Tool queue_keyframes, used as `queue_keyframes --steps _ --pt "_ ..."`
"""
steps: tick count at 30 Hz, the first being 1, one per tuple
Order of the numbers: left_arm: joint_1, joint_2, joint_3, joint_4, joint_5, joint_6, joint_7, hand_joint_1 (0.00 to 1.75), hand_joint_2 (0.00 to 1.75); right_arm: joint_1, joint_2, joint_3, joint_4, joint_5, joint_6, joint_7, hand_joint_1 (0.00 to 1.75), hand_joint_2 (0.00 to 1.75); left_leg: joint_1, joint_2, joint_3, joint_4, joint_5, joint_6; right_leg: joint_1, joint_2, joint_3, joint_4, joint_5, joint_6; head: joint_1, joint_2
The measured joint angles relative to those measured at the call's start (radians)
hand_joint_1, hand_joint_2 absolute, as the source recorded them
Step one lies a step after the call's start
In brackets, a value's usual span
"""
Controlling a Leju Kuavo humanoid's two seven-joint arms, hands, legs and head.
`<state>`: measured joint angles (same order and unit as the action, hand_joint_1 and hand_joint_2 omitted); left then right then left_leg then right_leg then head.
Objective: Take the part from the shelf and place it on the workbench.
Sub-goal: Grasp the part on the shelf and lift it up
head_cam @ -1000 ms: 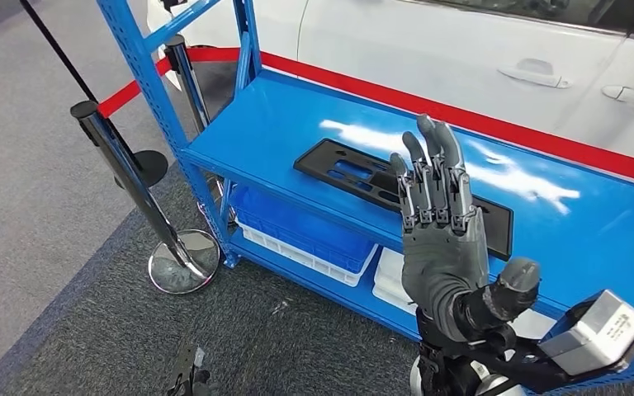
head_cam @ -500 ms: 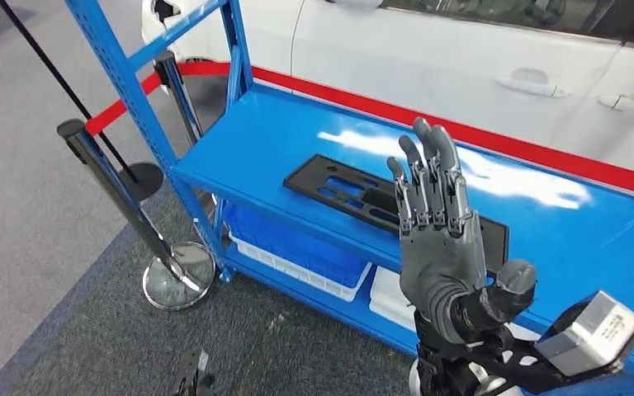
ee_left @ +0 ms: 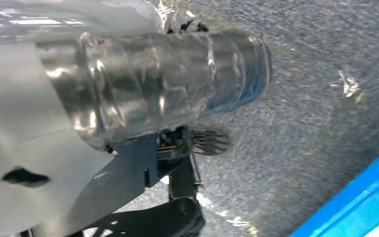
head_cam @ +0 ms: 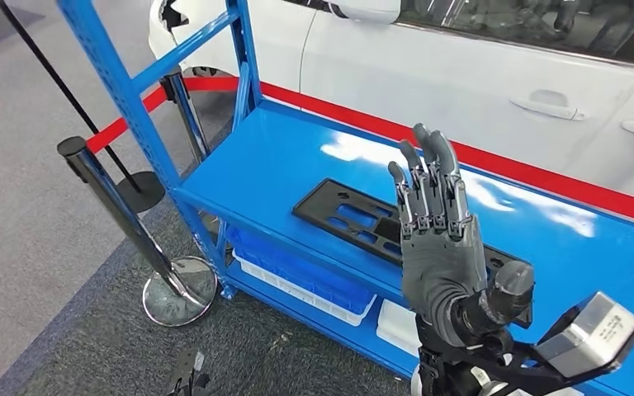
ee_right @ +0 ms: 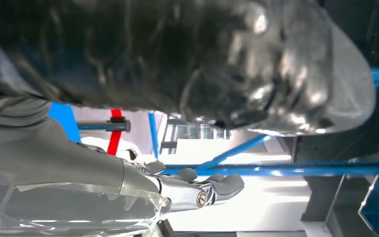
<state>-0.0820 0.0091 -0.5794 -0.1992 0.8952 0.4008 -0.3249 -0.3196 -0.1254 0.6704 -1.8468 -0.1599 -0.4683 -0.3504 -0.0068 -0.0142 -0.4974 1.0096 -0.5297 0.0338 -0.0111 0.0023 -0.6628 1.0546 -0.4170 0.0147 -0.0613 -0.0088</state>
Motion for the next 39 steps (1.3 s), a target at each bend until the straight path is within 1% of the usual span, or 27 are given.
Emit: queue_keyframes --steps 3,4,5,6,8,9,10,11,12,13,14,15,17,19,20,21,23,24,25,26,27,29,31,33,35,37,39 --pt "-0.002 0.001 -0.007 0.000 -0.004 0.004 0.000 0.00 0.00 0.002 -0.001 0.000 0.000 0.001 0.001 0.004 0.00 0.00 0.000 0.001 0.002 0.005 -0.012 -0.017 0.002 0.003 0.006 -0.008 0.002 -0.022 -0.001 0.000" --pt "-0.002 0.001 -0.009 0.000 -0.005 0.004 0.001 0.00 0.00 0.001 -0.001 0.000 -0.001 0.002 0.001 0.004 0.00 0.00 0.001 0.002 0.000 0.020 -0.020 -0.021 0.000 0.002 0.013 -0.012 0.000 -0.027 -0.001 0.000" --pt "-0.003 0.001 -0.011 0.000 -0.005 0.005 0.001 0.00 0.00 0.000 -0.001 0.000 -0.002 0.002 0.002 0.004 0.00 0.00 0.002 0.004 -0.015 0.052 -0.038 -0.026 -0.001 0.002 0.020 -0.015 -0.003 -0.033 -0.002 0.000" --pt "-0.004 0.001 -0.012 0.000 -0.005 0.005 0.002 0.00 0.00 0.000 0.000 0.000 -0.002 0.003 0.002 0.005 0.00 0.00 0.005 0.005 -0.043 0.103 -0.061 -0.031 -0.001 0.000 0.026 -0.017 -0.006 -0.037 -0.003 0.000" --pt "-0.004 0.001 -0.015 0.000 -0.005 0.005 0.004 0.00 0.00 0.001 0.000 0.000 -0.002 0.003 0.002 0.005 0.00 0.00 0.008 0.007 -0.118 0.226 -0.109 -0.039 0.002 -0.001 0.033 -0.017 -0.014 -0.042 -0.004 0.000" --pt "-0.003 0.000 -0.015 0.000 -0.005 0.005 0.005 0.00 0.00 0.001 0.000 0.000 -0.002 0.003 0.002 0.006 0.00 0.00 0.009 0.007 -0.148 0.263 -0.114 -0.041 0.003 0.000 0.036 -0.017 -0.019 -0.043 -0.004 0.000" --pt "-0.002 0.001 -0.015 0.000 -0.006 0.005 0.007 0.00 0.00 0.002 0.000 0.000 -0.002 0.003 0.002 0.006 0.00 0.00 0.010 0.007 -0.163 0.267 -0.098 -0.041 0.004 0.001 0.041 -0.016 -0.023 -0.043 -0.004 0.000" --pt "-0.001 0.001 -0.015 0.000 -0.006 0.005 0.008 0.00 0.00 0.002 0.000 0.000 -0.002 0.003 0.002 0.006 0.00 0.00 0.009 0.007 -0.159 0.232 -0.062 -0.040 0.005 0.002 0.048 -0.015 -0.028 -0.043 -0.004 0.000" --pt "-0.001 0.001 -0.015 0.000 -0.006 0.005 0.009 0.00 0.00 0.002 0.000 0.000 -0.002 0.003 0.002 0.006 0.00 0.00 0.009 0.007 -0.141 0.169 -0.011 -0.036 0.005 0.004 0.055 -0.014 -0.034 -0.042 -0.005 0.000" --pt "-0.001 0.001 -0.015 0.000 -0.007 0.005 0.009 0.00 0.00 0.002 0.000 0.000 -0.002 0.003 0.002 0.006 0.00 0.00 0.008 0.008 -0.121 0.106 0.028 -0.031 0.005 0.004 0.063 -0.015 -0.038 -0.041 -0.004 0.000" --pt "-0.002 0.002 -0.016 0.000 -0.007 0.004 0.010 0.00 0.00 0.002 0.000 0.000 -0.002 0.003 0.002 0.007 0.00 0.00 0.004 0.008 -0.105 0.055 0.049 -0.025 0.005 0.004 0.067 -0.017 -0.040 -0.039 -0.003 0.000" --pt "-0.003 0.002 -0.016 0.000 -0.008 0.004 0.010 0.00 0.00 0.001 0.000 0.000 -0.002 0.003 0.002 0.007 0.00 0.00 0.000 0.008 -0.096 0.024 0.061 -0.019 0.004 0.004 0.068 -0.018 -0.042 -0.035 -0.003 0.000" --pt "-0.003 0.003 -0.018 0.000 -0.009 0.002 0.011 0.00 0.00 0.002 0.000 0.000 -0.003 0.002 0.002 0.008 0.00 0.00 -0.008 0.007 -0.094 0.010 0.061 -0.010 0.003 0.003 0.068 -0.020 -0.042 -0.024 -0.004 0.000" --pt "-0.001 0.003 -0.022 0.000 -0.011 0.000 0.013 0.00 0.00 0.002 0.000 0.000 -0.003 0.000 0.002 0.010 0.00 0.00 -0.004 0.009 -0.086 -0.004 0.077 -0.002 0.003 0.003 0.067 -0.016 -0.050 -0.014 -0.005 0.000" --pt "-0.002 0.003 -0.024 0.000 -0.013 -0.002 0.014 0.00 0.00 0.001 -0.001 0.000 -0.003 -0.001 0.002 0.010 0.00 0.00 -0.001 0.011 -0.081 -0.012 0.081 0.002 0.003 0.003 0.058 0.005 -0.065 -0.009 -0.004 0.000" --pt "-0.003 0.004 -0.026 0.000 -0.015 -0.003 0.015 0.00 0.00 0.001 -0.001 0.000 -0.003 -0.002 0.003 0.011 0.00 0.00 0.002 0.014 -0.078 -0.017 0.084 0.006 0.002 0.003 0.039 0.047 -0.091 -0.005 -0.003 0.000" --pt "-0.004 0.005 -0.028 0.000 -0.017 -0.005 0.017 0.00 0.00 0.004 -0.001 0.000 -0.003 -0.005 0.005 0.012 0.00 0.00 0.001 0.022 -0.076 -0.017 0.082 0.011 0.001 0.002 -0.025 0.180 -0.149 0.001 -0.003 0.000" --pt "-0.005 0.006 -0.029 0.000 -0.017 -0.006 0.018 0.00 0.00 0.005 -0.002 0.000 -0.003 -0.006 0.006 0.012 0.00 0.00 0.001 0.026 -0.077 -0.015 0.080 0.012 0.000 0.002 -0.053 0.235 -0.167 0.004 -0.003 0.000" --pt "-0.005 0.006 -0.030 0.000 -0.017 -0.006 0.019 0.00 0.00 0.007 -0.002 0.000 -0.003 -0.008 0.008 0.012 0.00 0.00 0.001 0.031 -0.076 -0.013 0.077 0.013 -0.001 0.001 -0.069 0.260 -0.166 0.006 -0.002 0.000" --pt "-0.004 0.006 -0.032 0.000 -0.017 -0.007 0.020 0.00 0.00 0.008 -0.003 0.000 -0.003 -0.008 0.010 0.012 0.00 0.00 0.002 0.037 -0.075 -0.010 0.074 0.011 -0.004 -0.001 -0.064 0.243 -0.144 0.009 -0.002 0.000" --pt "-0.004 0.006 -0.034 0.000 -0.017 -0.007 0.020 0.00 0.00 0.008 -0.004 0.000 -0.003 -0.008 0.011 0.012 0.00 0.00 0.003 0.043 -0.073 -0.006 0.069 0.009 -0.006 -0.006 -0.042 0.193 -0.111 0.011 -0.002 0.000" --pt "-0.004 0.006 -0.039 0.000 -0.018 -0.009 0.022 0.00 0.00 0.006 -0.004 0.000 -0.002 -0.009 0.013 0.012 0.00 0.00 0.002 0.056 -0.073 0.009 0.055 -0.002 -0.006 -0.037 0.016 0.064 -0.054 0.011 -0.002 0.000" --pt "-0.004 0.008 -0.042 0.000 -0.020 -0.009 0.022 0.00 0.00 0.005 -0.004 0.000 -0.002 -0.009 0.015 0.012 0.00 0.00 -0.001 0.069 -0.075 0.021 0.045 -0.014 0.000 -0.053 0.040 0.007 -0.043 0.001 -0.001 0.000" --pt "-0.005 0.008 -0.043 0.000 -0.023 -0.012 0.023 0.00 0.00 0.005 -0.004 0.000 -0.003 -0.010 0.017 0.012 0.00 0.00 -0.002 0.086 -0.073 0.023 0.040 -0.022 0.002 -0.035 0.039 0.004 -0.042 -0.013 -0.001 0.000" --pt "-0.007 0.008 -0.046 0.000 -0.026 -0.015 0.023 0.00 0.00 0.004 -0.004 0.000 -0.002 -0.011 0.021 0.013 0.00 0.00 0.002 0.077 -0.080 0.046 0.017 -0.032 0.000 -0.018 0.040 -0.001 -0.037 -0.023 -0.003 0.000" --pt "-0.008 0.008 -0.048 0.000 -0.027 -0.017 0.023 0.00 0.00 0.002 -0.004 0.000 -0.002 -0.012 0.026 0.015 0.00 0.00 0.007 0.043 -0.119 0.139 -0.039 -0.041 -0.002 -0.003 0.040 -0.004 -0.034 -0.031 -0.007 0.000" --pt "-0.005 0.008 -0.050 0.000 -0.028 -0.018 0.024 0.00 0.00 0.002 -0.004 0.000 0.001 -0.013 0.033 0.017 0.00 0.00 0.008 0.027 -0.177 0.261 -0.088 -0.043 0.000 0.017 0.039 -0.004 -0.032 -0.034 -0.009 0.000"
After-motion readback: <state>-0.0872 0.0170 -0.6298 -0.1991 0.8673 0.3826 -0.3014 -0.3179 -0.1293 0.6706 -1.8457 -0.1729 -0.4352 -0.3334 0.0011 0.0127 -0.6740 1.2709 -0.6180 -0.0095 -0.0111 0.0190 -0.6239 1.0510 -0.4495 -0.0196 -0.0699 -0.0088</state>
